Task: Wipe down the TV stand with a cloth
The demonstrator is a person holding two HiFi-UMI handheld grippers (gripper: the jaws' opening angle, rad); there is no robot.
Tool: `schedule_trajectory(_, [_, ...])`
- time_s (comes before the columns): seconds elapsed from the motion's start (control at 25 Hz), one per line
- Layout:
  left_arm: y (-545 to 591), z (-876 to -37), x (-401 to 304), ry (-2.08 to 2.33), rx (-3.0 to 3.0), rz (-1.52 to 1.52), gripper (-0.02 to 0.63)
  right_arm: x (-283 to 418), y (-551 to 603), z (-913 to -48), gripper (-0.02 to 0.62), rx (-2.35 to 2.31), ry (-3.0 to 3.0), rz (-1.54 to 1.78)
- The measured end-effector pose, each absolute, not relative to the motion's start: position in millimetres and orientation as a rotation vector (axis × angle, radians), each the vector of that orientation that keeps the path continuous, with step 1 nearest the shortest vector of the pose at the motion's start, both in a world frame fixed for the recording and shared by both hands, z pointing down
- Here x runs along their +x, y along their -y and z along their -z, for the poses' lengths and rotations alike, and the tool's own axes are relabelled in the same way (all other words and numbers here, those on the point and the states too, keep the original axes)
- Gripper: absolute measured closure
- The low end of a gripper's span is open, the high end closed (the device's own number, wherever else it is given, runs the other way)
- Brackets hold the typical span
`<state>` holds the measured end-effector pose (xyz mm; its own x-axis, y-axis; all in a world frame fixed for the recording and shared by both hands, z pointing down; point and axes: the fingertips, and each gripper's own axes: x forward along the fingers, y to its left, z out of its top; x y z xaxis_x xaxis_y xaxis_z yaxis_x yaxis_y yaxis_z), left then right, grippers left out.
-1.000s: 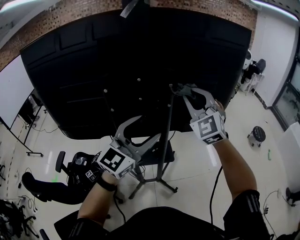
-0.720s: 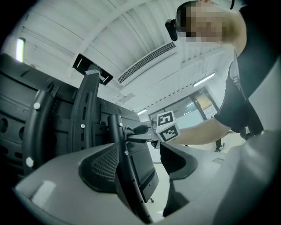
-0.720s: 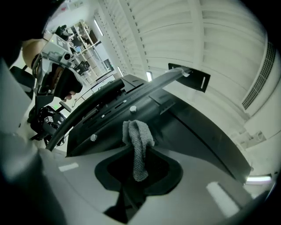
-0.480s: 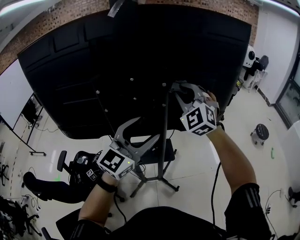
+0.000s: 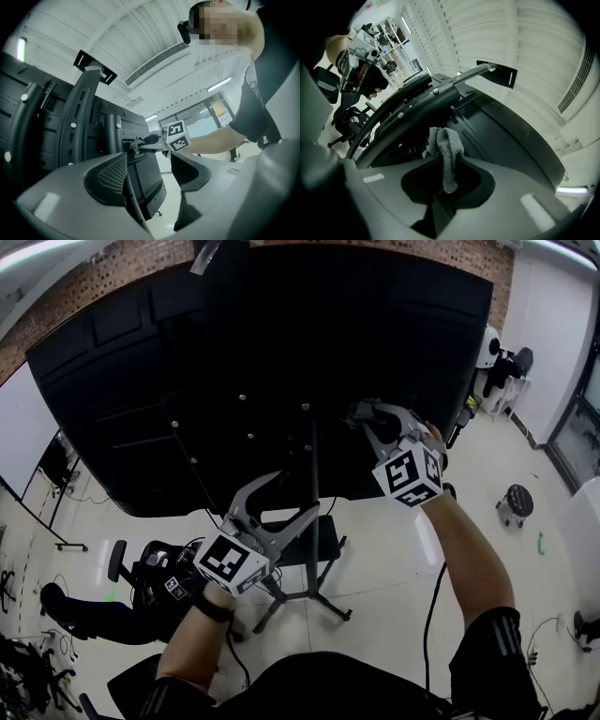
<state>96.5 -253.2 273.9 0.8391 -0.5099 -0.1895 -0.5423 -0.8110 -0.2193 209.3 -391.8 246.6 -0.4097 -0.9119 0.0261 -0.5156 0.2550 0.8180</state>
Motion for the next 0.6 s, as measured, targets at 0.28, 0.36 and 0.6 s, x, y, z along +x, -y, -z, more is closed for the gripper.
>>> schedule_trajectory(0.28, [248.7,-272.3,124.3,-0.782,-2.764,-0.174,0.293,254.8,391.9,-248.7,0.535,1.361,1.985,0.997])
schedule_trajectory(0.36, [248.6,-274.1,129.7,-0.783,-2.765,-0.174,0.293,269.3,393.2,-250.9,0.534,1.384,1.997,0.961])
schedule_trajectory(0.6, [247.2,-278.2,145.2,-0.783,-2.766,-0.160,0.293,283.8,391.3,-256.8,0.534,1.367,1.893,1.044])
